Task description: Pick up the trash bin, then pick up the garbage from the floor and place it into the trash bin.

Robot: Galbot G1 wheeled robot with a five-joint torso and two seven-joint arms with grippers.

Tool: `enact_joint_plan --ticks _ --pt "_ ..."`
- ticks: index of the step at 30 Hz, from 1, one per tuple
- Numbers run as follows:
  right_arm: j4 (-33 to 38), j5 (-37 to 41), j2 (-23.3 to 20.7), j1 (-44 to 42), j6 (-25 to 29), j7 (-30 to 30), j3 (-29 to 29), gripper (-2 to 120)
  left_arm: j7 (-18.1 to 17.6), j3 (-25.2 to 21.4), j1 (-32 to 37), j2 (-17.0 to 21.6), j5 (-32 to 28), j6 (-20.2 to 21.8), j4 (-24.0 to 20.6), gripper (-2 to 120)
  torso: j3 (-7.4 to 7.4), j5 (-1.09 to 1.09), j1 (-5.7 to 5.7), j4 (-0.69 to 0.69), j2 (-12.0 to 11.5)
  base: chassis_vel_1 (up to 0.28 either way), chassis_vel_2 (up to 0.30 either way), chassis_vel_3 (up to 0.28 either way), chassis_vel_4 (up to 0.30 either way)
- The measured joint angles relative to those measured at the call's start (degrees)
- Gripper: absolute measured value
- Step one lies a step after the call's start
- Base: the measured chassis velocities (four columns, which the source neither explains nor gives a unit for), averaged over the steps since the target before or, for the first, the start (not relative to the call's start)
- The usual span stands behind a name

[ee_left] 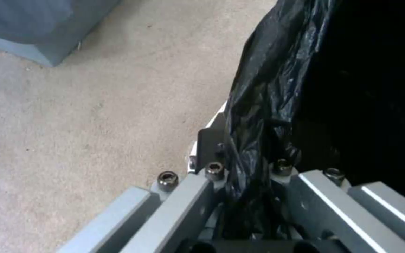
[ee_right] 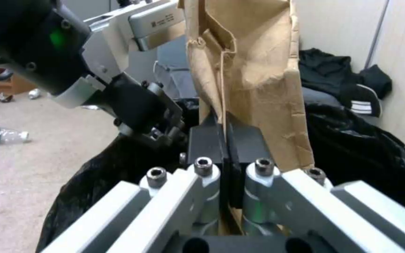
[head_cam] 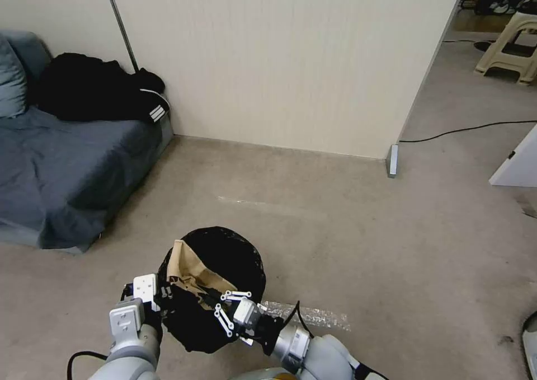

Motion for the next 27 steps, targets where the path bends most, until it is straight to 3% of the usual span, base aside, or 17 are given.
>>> enact_joint_plan --ticks 9,13,20,27 --pt "-1.6 -1.1 -0.5 0.3 0.0 0.7 0.1 2 0.0 -0.1 -0.1 0.0 0.0 0.0 0.0 1 0.00 0.01 0.00 0.00 0.0 0.000 0.000 0.000 0.000" --pt "-1.6 -1.3 -1.0 -0.3 0.2 0.8 0.6 14 0.0 -0.2 -0.2 0.0 0.0 0.0 0.0 1 0.00 0.00 0.00 0.00 0.0 0.000 0.000 0.000 0.000" --pt "-1.0 -1.8 -1.9 -1.7 0.6 0.8 1.5 46 0.0 -0.8 -0.7 0.3 -0.4 0.0 0.0 1 0.00 0.01 0.00 0.00 0.0 0.000 0.000 0.000 0.000" --pt "-0.6 -2.0 -2.6 -2.3 0.7 0.9 1.7 66 0.0 -1.2 -0.8 0.4 -0.6 0.1 -0.1 1 0.00 0.01 0.00 0.00 0.0 0.000 0.000 0.000 0.000"
